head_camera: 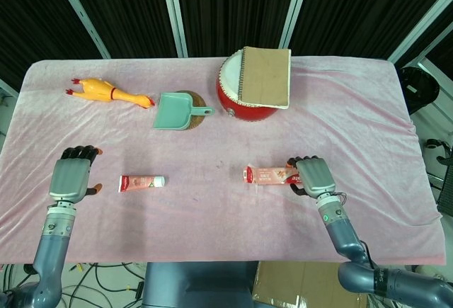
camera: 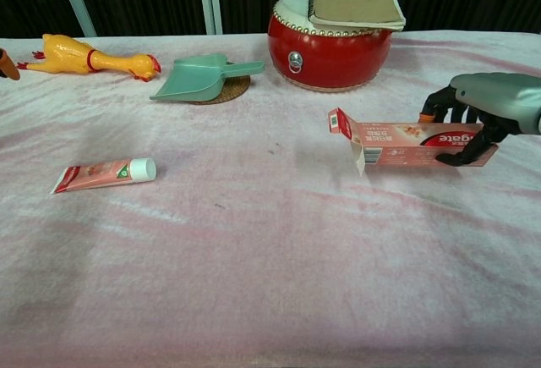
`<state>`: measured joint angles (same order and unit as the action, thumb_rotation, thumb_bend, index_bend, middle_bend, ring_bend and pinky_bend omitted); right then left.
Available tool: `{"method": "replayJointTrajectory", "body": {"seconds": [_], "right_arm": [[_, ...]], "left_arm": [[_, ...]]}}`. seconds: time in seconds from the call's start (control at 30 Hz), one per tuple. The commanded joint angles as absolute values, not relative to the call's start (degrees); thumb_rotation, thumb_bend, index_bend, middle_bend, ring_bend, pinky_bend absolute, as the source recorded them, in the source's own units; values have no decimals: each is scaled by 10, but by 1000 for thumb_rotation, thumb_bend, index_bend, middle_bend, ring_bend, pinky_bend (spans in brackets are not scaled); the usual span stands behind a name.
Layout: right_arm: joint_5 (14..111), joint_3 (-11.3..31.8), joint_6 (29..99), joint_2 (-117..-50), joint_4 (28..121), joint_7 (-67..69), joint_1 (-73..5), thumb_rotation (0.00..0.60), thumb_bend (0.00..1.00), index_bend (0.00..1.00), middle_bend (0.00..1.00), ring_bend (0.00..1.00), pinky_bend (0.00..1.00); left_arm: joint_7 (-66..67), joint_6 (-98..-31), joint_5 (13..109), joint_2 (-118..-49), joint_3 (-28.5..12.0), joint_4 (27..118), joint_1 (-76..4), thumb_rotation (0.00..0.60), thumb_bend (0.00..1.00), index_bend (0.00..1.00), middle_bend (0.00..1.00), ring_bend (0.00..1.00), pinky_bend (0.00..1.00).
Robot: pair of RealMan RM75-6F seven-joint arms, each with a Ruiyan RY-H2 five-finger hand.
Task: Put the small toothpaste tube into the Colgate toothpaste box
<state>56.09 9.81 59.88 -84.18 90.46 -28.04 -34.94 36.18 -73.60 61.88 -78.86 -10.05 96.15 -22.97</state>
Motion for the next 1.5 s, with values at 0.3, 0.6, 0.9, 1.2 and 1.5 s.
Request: {"method": "replayJointTrajectory", "body": {"seconds": [0.3,0.6,0.9,1.2,1.5], "right_arm": [[563,90,616,-835,926,-288,-343,600,345,454,431,384,367],[560,92,616,-832,924,-278,-343,600,345,454,431,384,367],[560,91,616,-830,923,-272,-343,600,345,454,431,384,367],[559,88,619,-833,923,-275,-343,600,345,454,431,384,368],[557,86,622,-838,923,-279,-344,600,346,454,431,384,367]], "left_arm": [[414,-654,534,-829,-97,917,-280,600,80,340,281,206,266],[410,-644,511,-893,-98,882,-304,600,147,385,324,240,311],[391,-636,499,-933,-100,853,-318,600,214,390,329,244,316],[368,-637,495,-940,-105,857,-323,600,244,390,327,244,319],[358,-638,487,-939,-103,859,-325,600,260,396,331,246,329]]}}
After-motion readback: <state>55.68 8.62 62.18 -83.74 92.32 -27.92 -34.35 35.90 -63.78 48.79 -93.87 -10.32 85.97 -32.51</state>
